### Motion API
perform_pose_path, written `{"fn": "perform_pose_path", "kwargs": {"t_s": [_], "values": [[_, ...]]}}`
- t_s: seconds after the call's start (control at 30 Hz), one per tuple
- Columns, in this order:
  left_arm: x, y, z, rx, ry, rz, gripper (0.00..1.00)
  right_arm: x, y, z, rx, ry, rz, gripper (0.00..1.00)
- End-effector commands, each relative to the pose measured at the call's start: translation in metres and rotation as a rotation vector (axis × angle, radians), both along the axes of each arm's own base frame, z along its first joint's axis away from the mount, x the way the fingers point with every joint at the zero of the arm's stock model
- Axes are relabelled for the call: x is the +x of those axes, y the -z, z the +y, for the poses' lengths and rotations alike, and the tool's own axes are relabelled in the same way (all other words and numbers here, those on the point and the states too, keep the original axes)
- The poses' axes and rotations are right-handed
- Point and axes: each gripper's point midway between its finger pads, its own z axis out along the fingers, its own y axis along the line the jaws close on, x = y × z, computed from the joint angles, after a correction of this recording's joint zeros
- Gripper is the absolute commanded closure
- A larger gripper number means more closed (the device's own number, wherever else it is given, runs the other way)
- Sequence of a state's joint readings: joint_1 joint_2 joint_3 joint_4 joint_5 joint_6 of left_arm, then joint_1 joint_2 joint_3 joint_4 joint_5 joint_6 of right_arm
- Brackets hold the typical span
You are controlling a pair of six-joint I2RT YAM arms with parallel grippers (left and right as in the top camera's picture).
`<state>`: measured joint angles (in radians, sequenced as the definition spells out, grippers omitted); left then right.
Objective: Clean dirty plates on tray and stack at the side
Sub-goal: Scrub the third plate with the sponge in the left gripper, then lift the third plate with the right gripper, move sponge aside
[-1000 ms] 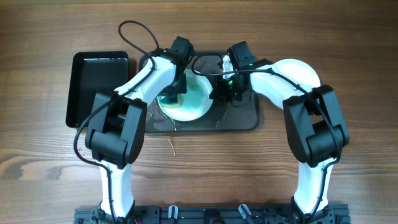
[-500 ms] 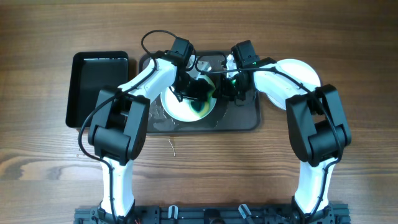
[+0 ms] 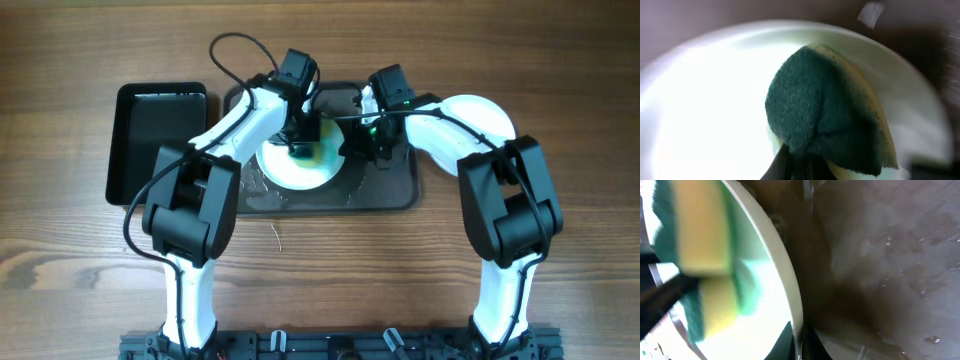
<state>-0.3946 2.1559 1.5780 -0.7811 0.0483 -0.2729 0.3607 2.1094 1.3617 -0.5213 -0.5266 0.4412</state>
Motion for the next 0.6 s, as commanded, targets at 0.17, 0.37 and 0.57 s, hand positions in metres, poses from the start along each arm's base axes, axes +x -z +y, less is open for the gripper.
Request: {"fn": "perform_pose_path", "kwargs": {"t_s": [0.17, 0.37, 0.57], "values": [[0.011, -0.040, 0.062, 0.225, -0.144, -0.075, 0.96, -0.004, 0.006, -0.013, -0.093, 0.005, 0.006, 0.96], [0.001, -0.047, 0.067, 0.145, -0.166, -0.015, 0.96, 0.000, -0.003, -0.028, -0.185, 0.034, -0.038, 0.96], [0.009, -0.047, 0.088, 0.086, -0.242, 0.000, 0.96, 0.009, -0.040, -0.055, -0.389, 0.085, -0.186, 0.96]]}}
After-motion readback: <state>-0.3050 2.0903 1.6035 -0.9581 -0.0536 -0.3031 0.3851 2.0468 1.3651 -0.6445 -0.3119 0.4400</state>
